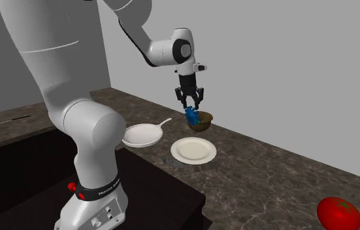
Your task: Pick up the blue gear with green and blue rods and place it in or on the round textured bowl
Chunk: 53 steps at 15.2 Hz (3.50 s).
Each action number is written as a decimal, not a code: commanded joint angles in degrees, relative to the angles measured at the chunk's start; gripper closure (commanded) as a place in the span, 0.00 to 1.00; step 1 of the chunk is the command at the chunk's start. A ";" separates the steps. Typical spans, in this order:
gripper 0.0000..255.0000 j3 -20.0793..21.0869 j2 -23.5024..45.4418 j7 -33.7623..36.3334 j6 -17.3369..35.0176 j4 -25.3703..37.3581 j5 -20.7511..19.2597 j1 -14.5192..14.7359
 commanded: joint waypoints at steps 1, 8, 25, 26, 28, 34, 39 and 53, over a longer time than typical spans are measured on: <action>1.00 0.53 3.93 0.67 -0.73 4.54 0.37 0.47; 1.00 2.19 17.27 2.89 -6.05 22.86 1.13 2.14; 1.00 3.35 44.67 5.11 -18.13 61.93 1.38 5.04; 1.00 3.34 44.88 5.20 -17.49 61.50 1.34 5.04; 1.00 3.31 45.33 5.37 -16.22 60.68 1.27 5.03; 1.00 3.20 46.97 5.88 -12.59 58.65 1.02 5.03; 1.00 3.10 48.59 6.30 -9.72 57.39 0.81 5.04; 0.00 3.03 49.75 6.55 -8.04 56.86 0.67 5.06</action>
